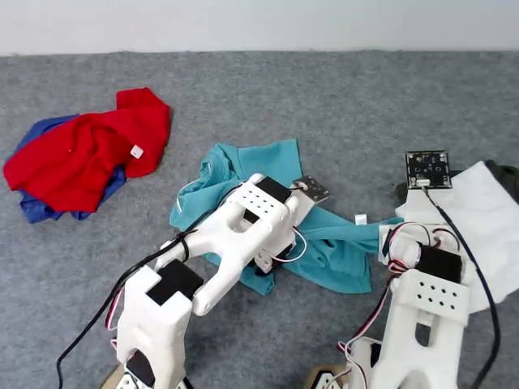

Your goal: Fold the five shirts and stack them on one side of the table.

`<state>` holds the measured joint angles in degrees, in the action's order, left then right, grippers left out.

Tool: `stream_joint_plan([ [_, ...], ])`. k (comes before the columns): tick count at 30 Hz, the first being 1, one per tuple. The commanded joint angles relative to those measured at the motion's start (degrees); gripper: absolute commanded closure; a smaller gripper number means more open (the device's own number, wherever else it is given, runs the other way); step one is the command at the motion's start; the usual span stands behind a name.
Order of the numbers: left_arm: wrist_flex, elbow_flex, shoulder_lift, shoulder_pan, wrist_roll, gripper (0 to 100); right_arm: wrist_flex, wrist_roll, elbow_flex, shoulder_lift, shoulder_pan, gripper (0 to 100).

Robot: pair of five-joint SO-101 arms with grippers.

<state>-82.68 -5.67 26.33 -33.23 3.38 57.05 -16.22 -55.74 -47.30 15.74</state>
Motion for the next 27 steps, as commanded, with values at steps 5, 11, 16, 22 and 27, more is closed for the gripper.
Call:
stream_joint_plan([
  [5,1.5,3.6,0.1,-5.2,-0.5,99,0.4,-0.8,0.5,0.7,-0.7,98.9],
  [11,0.9,6.0,-0.4,-6.2,-0.4,99,0.4,-0.8,0.4,0.5,-0.7,98.9],
  [16,-3.3,7.4,-0.4,-6.1,-0.1,99,0.4,-0.8,0.4,0.5,-0.7,98.9],
  [22,-7.8,10.9,-0.4,-5.1,0.0,99,0.4,-0.8,0.4,0.4,-0.7,98.9],
  [27,-7.6,10.9,0.1,1.4,-0.5,99,0.4,-0.8,0.4,0.5,-0.6,98.9],
])
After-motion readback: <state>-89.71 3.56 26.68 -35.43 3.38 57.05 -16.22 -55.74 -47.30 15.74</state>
